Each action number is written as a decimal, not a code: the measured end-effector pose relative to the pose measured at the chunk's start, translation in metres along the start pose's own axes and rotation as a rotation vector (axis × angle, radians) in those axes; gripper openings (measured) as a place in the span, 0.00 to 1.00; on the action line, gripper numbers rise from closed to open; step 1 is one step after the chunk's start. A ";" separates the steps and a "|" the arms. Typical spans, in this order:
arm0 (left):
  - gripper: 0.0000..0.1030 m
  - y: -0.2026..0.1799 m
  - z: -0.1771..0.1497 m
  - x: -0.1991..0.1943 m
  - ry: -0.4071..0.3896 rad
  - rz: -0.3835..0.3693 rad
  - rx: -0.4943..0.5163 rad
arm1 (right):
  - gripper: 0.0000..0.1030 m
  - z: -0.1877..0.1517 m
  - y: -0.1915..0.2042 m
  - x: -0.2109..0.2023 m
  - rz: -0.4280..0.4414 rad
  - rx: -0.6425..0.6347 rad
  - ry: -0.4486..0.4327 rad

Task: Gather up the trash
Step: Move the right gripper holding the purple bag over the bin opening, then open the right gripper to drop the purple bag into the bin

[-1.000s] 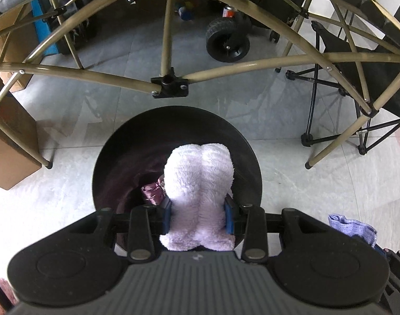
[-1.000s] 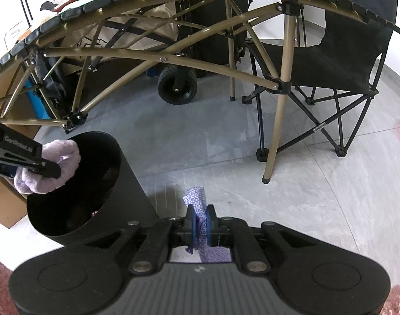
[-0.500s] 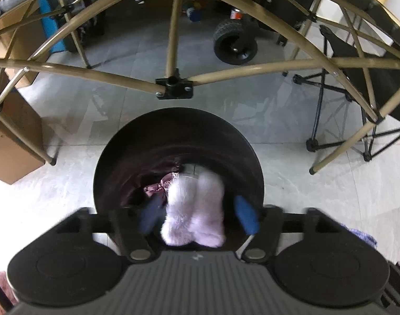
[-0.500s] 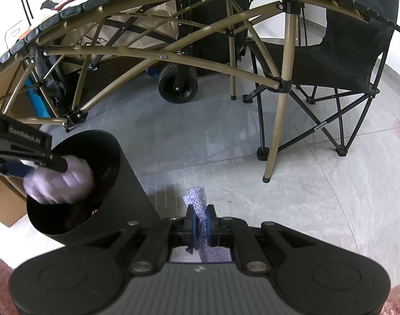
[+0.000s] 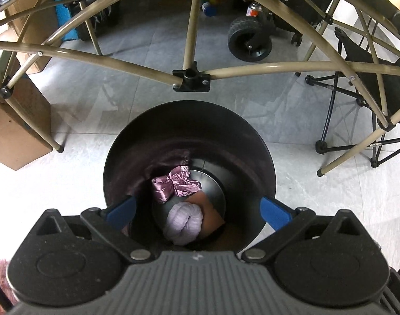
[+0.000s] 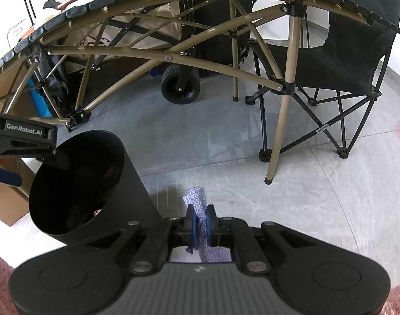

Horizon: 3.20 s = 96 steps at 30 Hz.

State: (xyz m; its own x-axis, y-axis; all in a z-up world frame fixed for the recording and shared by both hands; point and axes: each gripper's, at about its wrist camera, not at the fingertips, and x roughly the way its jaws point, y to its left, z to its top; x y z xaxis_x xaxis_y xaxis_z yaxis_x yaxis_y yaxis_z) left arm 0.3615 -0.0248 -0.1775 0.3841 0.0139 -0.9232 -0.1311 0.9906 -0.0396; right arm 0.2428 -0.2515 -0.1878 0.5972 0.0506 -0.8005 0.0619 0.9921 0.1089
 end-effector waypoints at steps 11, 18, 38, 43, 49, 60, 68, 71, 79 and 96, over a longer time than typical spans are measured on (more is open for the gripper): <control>1.00 0.004 -0.002 -0.003 -0.005 0.001 0.006 | 0.07 0.002 0.005 -0.003 0.009 -0.018 -0.005; 1.00 0.013 -0.004 -0.007 -0.008 0.010 0.006 | 0.07 0.004 0.013 -0.005 0.019 -0.036 -0.011; 1.00 0.057 -0.010 -0.023 -0.044 0.042 -0.004 | 0.07 0.015 0.062 -0.014 0.074 -0.110 -0.056; 1.00 0.072 -0.011 -0.026 -0.048 0.047 -0.027 | 0.07 0.020 0.078 -0.017 0.092 -0.130 -0.073; 1.00 0.091 -0.013 -0.028 -0.049 0.058 -0.050 | 0.07 0.028 0.100 -0.019 0.122 -0.157 -0.090; 1.00 0.135 -0.020 -0.028 -0.041 0.091 -0.121 | 0.07 0.044 0.140 -0.013 0.172 -0.223 -0.104; 1.00 0.162 -0.025 -0.026 -0.031 0.107 -0.163 | 0.07 0.053 0.172 0.002 0.204 -0.269 -0.080; 1.00 0.170 -0.026 -0.025 -0.028 0.113 -0.175 | 0.07 0.057 0.183 0.009 0.210 -0.285 -0.067; 1.00 0.184 -0.028 -0.023 -0.019 0.120 -0.199 | 0.07 0.066 0.207 0.029 0.220 -0.299 -0.032; 1.00 0.189 -0.028 -0.023 -0.007 0.118 -0.214 | 0.08 0.070 0.226 0.065 0.213 -0.284 0.071</control>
State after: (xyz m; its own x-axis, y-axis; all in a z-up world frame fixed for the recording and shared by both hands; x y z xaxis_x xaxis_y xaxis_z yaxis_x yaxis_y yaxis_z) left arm 0.3025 0.1580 -0.1746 0.3613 0.1296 -0.9234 -0.3655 0.9307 -0.0124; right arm 0.3515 -0.0323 -0.1739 0.5153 0.2581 -0.8172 -0.2887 0.9501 0.1180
